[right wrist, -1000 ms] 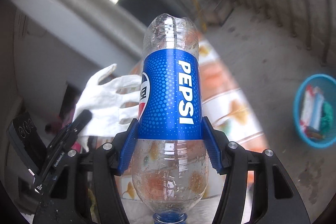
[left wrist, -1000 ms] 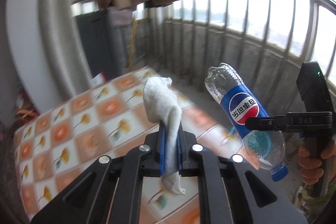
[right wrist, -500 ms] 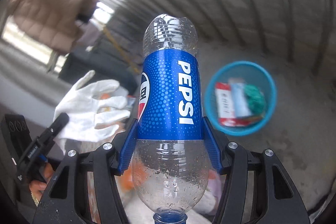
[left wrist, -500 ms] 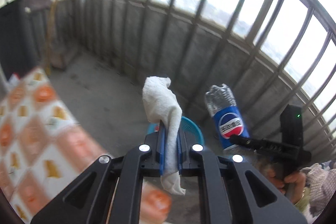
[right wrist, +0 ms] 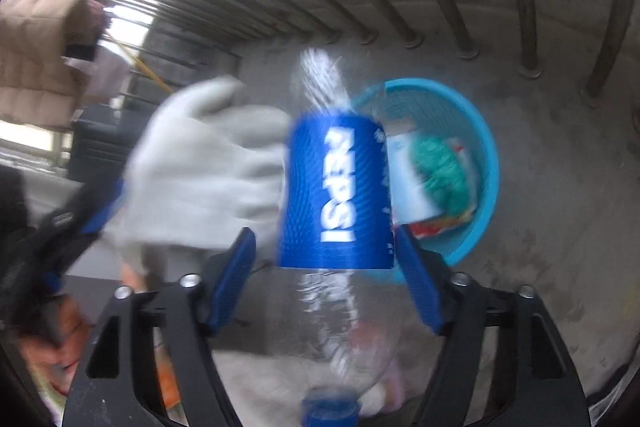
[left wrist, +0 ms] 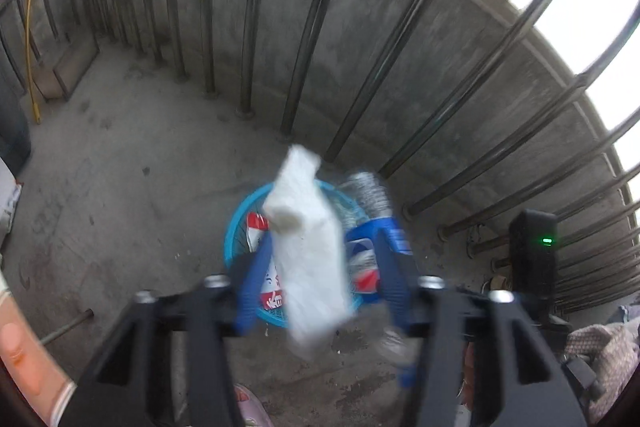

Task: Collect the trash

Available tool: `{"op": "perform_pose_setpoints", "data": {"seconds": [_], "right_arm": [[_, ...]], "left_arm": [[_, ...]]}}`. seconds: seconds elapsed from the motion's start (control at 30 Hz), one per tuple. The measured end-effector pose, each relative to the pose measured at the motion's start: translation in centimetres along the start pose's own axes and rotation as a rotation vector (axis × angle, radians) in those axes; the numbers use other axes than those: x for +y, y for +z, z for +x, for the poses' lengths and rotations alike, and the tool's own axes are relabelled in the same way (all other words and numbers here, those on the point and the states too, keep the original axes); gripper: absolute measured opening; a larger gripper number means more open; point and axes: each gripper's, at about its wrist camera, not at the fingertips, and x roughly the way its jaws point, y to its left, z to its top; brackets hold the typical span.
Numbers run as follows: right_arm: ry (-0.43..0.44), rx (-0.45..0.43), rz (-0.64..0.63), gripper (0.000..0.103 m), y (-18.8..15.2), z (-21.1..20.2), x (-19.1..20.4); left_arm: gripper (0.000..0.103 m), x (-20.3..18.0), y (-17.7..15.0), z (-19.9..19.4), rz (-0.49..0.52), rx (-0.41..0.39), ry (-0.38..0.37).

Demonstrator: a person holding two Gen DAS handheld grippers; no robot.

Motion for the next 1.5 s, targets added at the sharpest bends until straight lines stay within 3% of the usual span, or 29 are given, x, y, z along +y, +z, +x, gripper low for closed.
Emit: {"op": "perform_pose_setpoints", "data": {"seconds": [0.1,0.17,0.47,0.63,0.73,0.8,0.97,1.07,1.2,1.37,1.47,1.5], "right_arm": [[-0.116,0.007,0.029,0.069,0.4,1.7,-1.7],[-0.097,-0.010,0.043,0.069,-0.4,1.0,-2.1],[-0.110,-0.088,-0.029,0.069,-2.7,-3.2,-1.0],[-0.118,-0.152,-0.164,0.070,-4.0,-5.9,2.9],[-0.111,-0.196,-0.288,0.076,-5.6,-7.8,6.6],[-0.087,-0.228,-0.371,0.080,-6.9,-9.2,9.4],[-0.025,-0.295,-0.559,0.089,-10.8,-11.9,16.1],[0.000,-0.352,-0.619,0.094,-12.8,-12.7,18.7],[0.040,-0.366,-0.748,0.095,-16.5,-13.1,22.3],[0.046,-0.364,-0.873,0.095,-20.3,-12.8,24.9],[-0.079,-0.352,-0.950,0.095,-22.4,-11.6,26.1],[-0.167,-0.355,-0.975,0.095,-23.2,-10.9,26.5]], "left_arm": [[0.054,0.1,-0.3,0.9,-0.033,0.022,-0.004],[0.055,0.4,-1.1,-0.2,-0.037,-0.007,-0.033],[0.056,1.7,-4.2,-7.9,-0.004,-0.116,-0.007],[0.056,2.7,-7.7,-15.2,-0.040,-0.255,0.032],[0.067,3.4,-10.0,-19.4,-0.065,-0.333,0.066],[0.079,4.1,-12.1,-22.4,-0.095,-0.396,0.127],[0.097,5.8,-18.3,-28.8,-0.215,-0.530,0.295],[0.097,6.9,-22.2,-31.3,-0.288,-0.586,0.391],[0.097,8.3,-26.6,-33.3,-0.408,-0.581,0.486],[0.097,9.0,-30.3,-33.6,-0.526,-0.519,0.641],[0.097,9.4,-32.0,-32.7,-0.572,-0.457,0.731],[0.097,9.6,-32.6,-32.3,-0.590,-0.439,0.749]]}}
